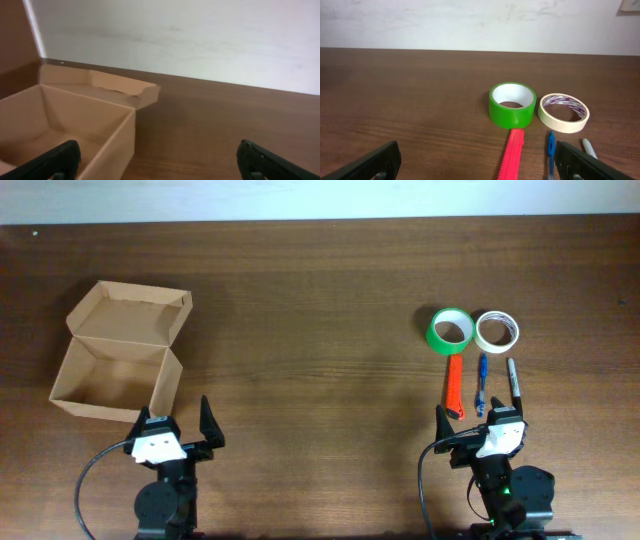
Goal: Pack container
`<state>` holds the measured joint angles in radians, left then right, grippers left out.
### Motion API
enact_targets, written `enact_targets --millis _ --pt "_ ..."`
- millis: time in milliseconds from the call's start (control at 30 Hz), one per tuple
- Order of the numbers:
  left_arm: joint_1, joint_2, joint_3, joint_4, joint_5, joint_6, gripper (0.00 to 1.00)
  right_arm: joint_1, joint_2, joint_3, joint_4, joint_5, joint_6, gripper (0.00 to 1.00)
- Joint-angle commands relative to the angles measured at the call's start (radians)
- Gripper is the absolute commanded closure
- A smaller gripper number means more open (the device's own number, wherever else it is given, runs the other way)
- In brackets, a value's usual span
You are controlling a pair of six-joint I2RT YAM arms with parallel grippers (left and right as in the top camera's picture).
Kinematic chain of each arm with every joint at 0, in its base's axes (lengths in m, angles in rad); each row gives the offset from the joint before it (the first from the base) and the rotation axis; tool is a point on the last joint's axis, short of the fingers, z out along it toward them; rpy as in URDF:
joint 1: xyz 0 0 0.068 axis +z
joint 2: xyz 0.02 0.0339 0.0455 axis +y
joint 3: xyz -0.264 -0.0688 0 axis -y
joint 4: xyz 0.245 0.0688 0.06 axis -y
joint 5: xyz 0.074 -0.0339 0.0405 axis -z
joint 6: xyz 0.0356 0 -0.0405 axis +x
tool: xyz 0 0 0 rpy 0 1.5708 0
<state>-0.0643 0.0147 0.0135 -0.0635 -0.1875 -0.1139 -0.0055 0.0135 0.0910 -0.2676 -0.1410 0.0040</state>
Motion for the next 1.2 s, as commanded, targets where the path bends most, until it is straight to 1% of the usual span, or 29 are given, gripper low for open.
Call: enact_targets --millis 0,67,133,200,333,433,500,567,667,767,833,933,1033,1167 --pt "0.001 -0.008 -0.003 -0.011 0.138 -0.026 0.0 0.005 -0.011 -0.009 0.003 -0.009 0.012 0.01" --pt "0.001 -0.008 -0.003 -0.021 0.152 -0.08 0.01 0.005 -0.011 -0.009 0.009 -0.007 0.012 0.01" --pt "0.002 -0.006 -0.002 -0.019 0.151 -0.203 0.0 0.005 -0.011 -0.009 0.004 -0.006 0.012 0.01" --pt "0.002 -0.006 0.004 -0.021 0.156 -0.288 0.0 0.005 -0.011 -0.008 0.005 -0.015 0.014 0.01" --pt "0.002 0.024 0.051 -0.046 0.19 -0.292 0.0 0.005 -0.011 0.002 0.026 -0.032 0.034 0.01" --pt "0.002 0.095 0.122 -0.054 0.182 -0.199 0.0 0.004 0.008 0.047 0.021 -0.031 0.034 0.01" --pt "0.002 0.172 0.187 -0.055 0.143 -0.175 0.01 0.003 0.053 0.099 0.014 -0.025 0.033 0.01" --pt "0.002 0.277 0.268 -0.058 0.105 -0.159 0.0 0.003 0.133 0.167 -0.011 -0.004 0.018 0.01" --pt "0.002 0.473 0.418 -0.092 0.103 -0.071 0.01 0.003 0.31 0.302 -0.07 0.032 -0.056 0.01" --pt "0.026 0.701 0.61 -0.156 0.101 0.018 0.01 0.002 0.537 0.49 -0.156 0.118 -0.149 0.01" --pt "0.063 0.853 0.764 -0.21 0.108 0.033 0.0 -0.02 0.701 0.651 -0.245 0.19 -0.162 0.01" --pt "0.132 1.053 1.001 -0.319 0.181 0.033 0.0 -0.082 0.911 0.877 -0.366 0.193 -0.161 0.01" --pt "0.2 1.23 1.236 -0.472 0.276 0.033 0.01 -0.148 1.102 1.101 -0.493 0.175 -0.161 0.01" --pt "0.255 1.407 1.48 -0.712 0.293 0.033 0.0 -0.191 1.287 1.331 -0.624 0.176 -0.161 0.01"
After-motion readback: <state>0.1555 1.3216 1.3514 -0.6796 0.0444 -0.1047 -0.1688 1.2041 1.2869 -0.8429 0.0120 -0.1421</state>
